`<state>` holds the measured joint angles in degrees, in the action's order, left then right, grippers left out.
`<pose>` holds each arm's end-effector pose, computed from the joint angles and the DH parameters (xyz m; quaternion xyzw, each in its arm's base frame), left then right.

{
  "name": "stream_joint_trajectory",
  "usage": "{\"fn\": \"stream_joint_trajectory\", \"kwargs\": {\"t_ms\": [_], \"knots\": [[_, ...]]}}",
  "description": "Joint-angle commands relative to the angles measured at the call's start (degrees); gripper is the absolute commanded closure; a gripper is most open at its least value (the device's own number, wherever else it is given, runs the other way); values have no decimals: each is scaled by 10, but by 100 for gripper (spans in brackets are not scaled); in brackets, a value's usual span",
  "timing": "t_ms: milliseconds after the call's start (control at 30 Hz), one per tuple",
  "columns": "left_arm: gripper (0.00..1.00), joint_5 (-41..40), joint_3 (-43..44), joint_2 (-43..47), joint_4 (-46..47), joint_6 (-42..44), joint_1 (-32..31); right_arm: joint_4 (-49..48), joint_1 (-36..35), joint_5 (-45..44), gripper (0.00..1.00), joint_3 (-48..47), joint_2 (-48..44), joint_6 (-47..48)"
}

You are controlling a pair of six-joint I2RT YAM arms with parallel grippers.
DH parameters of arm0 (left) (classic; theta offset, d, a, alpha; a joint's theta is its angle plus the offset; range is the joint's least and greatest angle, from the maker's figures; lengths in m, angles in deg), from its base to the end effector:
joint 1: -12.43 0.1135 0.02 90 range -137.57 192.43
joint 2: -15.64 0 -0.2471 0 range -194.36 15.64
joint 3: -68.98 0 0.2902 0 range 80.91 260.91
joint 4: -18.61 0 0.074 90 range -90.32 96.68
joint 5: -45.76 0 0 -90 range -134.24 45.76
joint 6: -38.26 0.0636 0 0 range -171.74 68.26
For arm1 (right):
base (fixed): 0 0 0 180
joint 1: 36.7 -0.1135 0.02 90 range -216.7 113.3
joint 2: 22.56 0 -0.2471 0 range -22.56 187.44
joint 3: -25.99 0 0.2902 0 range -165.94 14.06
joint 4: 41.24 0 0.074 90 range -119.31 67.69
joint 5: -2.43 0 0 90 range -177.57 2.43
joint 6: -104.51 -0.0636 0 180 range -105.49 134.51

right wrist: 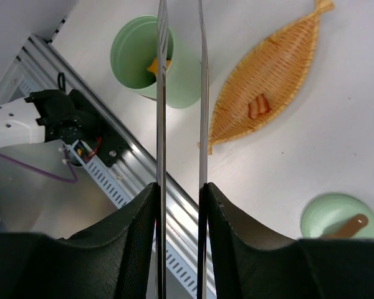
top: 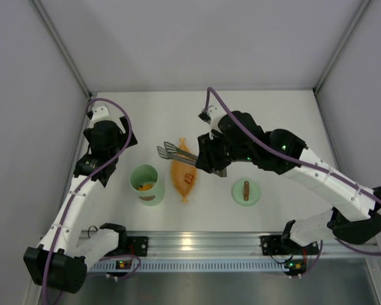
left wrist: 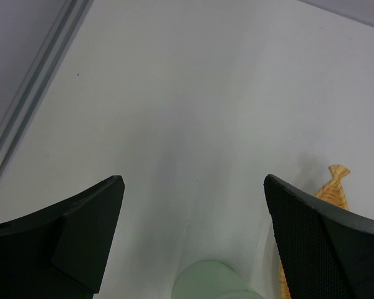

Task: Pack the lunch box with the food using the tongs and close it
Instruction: Place the fake food in the packing box, then pick up the fake food from the plate.

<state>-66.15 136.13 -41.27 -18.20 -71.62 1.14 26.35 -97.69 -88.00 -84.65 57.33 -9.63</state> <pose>0.2887 -0.0334 0.3126 -0.1622 0.8253 0.0171 0.5406 0.1634 0.2937 0.4226 -0.2811 0.8490 0.3002 0.3318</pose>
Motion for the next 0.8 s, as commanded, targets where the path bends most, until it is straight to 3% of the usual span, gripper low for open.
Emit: {"fn": "stream_joint_trajectory", "kwargs": {"t_ms": [0,367,767], "knots": [[1,-4,21,2,6,-4,3,-2,21,-41,65,37,-54,6],[1,-4,20,1,6,-4,3,-49,38,-58,65,185,-77,1],[1,-4,22,1,6,-2,3,-90,38,-65,61,237,-13,17]]}}
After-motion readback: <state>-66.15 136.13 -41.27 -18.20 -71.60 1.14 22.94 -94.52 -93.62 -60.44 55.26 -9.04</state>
